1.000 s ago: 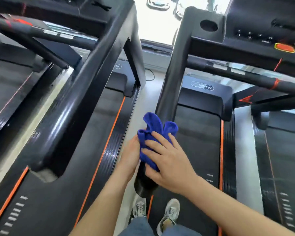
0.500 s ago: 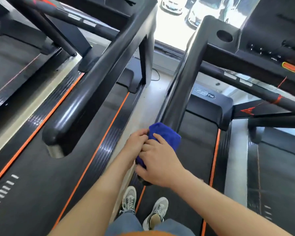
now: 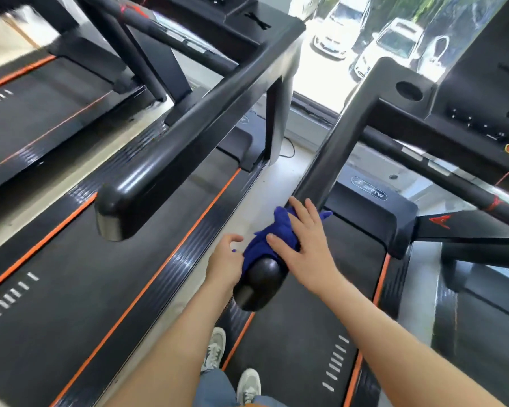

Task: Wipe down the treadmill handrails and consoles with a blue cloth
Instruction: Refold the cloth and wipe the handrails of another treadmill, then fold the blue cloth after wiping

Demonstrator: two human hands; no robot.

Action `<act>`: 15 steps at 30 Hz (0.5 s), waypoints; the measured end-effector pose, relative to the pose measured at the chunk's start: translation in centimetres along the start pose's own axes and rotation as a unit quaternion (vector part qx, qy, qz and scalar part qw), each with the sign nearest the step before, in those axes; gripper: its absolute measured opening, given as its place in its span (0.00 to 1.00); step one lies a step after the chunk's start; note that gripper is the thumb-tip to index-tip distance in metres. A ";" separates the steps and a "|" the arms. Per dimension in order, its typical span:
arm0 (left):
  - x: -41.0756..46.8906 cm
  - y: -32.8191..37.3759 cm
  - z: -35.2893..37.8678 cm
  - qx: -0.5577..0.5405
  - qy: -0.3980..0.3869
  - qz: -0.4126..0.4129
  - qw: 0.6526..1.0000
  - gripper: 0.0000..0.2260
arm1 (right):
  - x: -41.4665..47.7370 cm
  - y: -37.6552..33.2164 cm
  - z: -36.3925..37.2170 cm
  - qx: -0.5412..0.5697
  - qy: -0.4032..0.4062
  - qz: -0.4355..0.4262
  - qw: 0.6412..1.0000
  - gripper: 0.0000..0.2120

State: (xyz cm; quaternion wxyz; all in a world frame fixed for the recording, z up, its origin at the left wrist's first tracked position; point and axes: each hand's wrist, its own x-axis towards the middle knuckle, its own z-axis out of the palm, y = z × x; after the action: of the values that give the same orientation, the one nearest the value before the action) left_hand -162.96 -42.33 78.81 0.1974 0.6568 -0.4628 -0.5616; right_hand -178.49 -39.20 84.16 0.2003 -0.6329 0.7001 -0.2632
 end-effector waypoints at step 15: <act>-13.3 -5.8 -0.7 -0.250 0.269 0.041 0.929 0.06 | -9.4 -4.0 -2.6 0.248 -0.084 0.111 0.959 0.17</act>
State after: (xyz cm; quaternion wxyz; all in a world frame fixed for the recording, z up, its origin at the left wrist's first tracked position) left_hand -159.33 -28.65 81.87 0.4949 0.6933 -0.2633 -0.4529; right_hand -175.83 -29.85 88.19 0.4373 -0.5017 0.6590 -0.3504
